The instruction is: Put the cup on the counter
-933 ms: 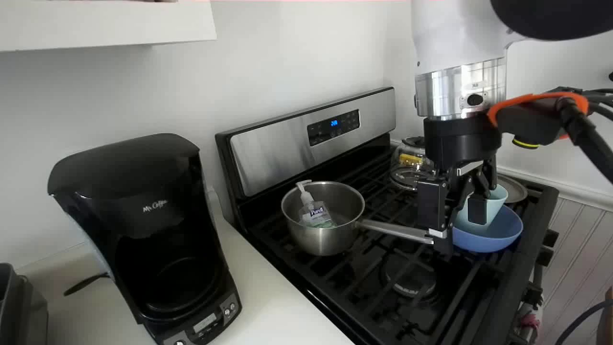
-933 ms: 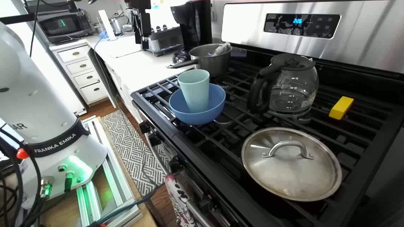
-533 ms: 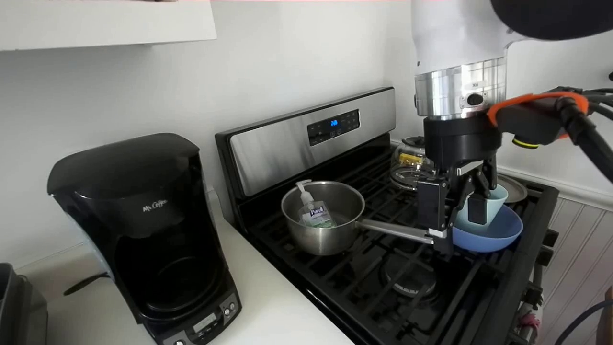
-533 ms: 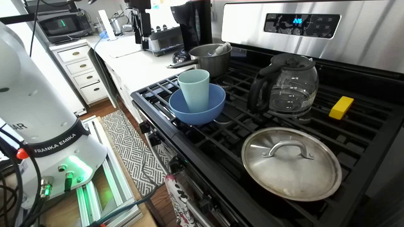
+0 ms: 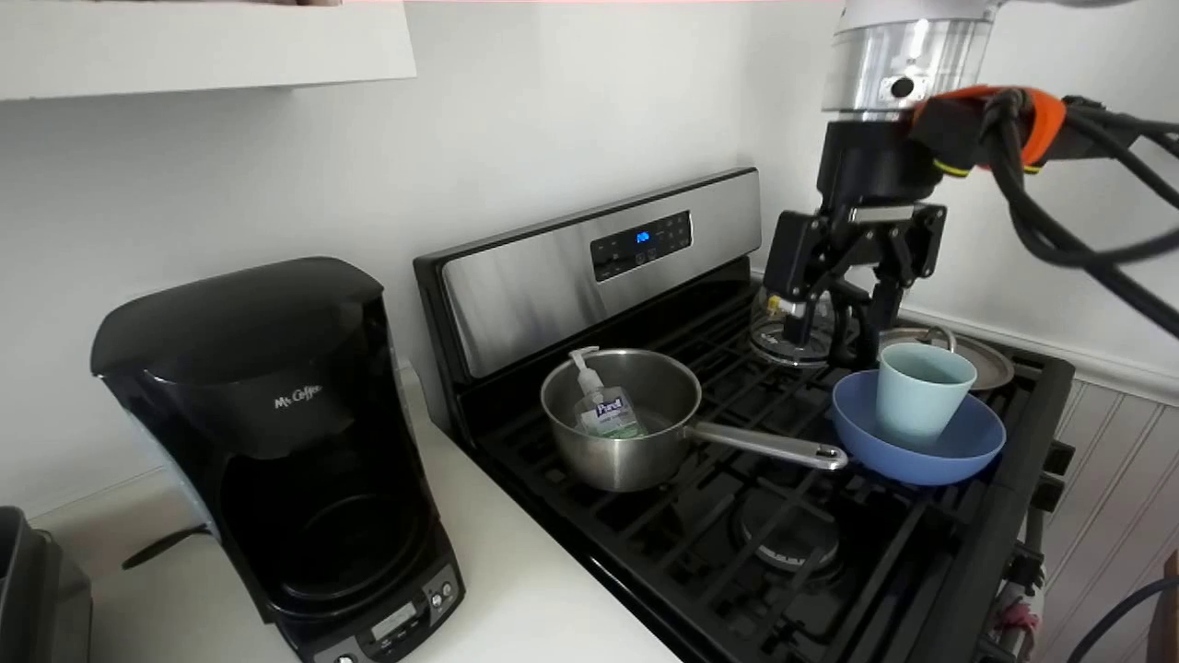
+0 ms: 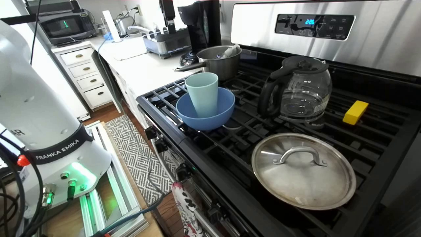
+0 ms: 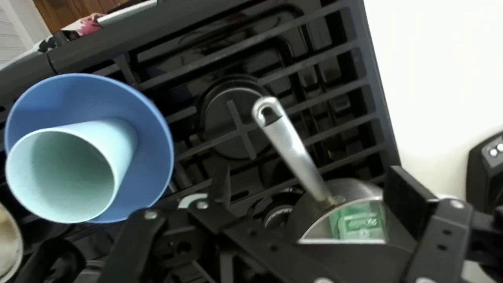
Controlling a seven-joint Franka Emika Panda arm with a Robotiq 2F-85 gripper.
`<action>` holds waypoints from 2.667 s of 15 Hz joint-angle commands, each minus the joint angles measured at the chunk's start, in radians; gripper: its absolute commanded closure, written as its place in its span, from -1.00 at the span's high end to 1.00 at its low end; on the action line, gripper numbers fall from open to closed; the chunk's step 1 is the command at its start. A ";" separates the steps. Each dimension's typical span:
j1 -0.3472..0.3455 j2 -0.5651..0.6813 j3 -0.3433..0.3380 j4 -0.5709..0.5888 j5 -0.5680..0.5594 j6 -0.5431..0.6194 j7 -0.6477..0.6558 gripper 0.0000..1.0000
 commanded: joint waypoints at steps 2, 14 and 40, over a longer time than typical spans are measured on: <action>-0.109 -0.123 -0.037 -0.048 -0.056 0.038 0.096 1.00; -0.220 -0.178 -0.050 -0.111 -0.125 0.048 0.227 1.00; -0.311 0.065 -0.274 -0.184 -0.241 0.173 -0.111 1.00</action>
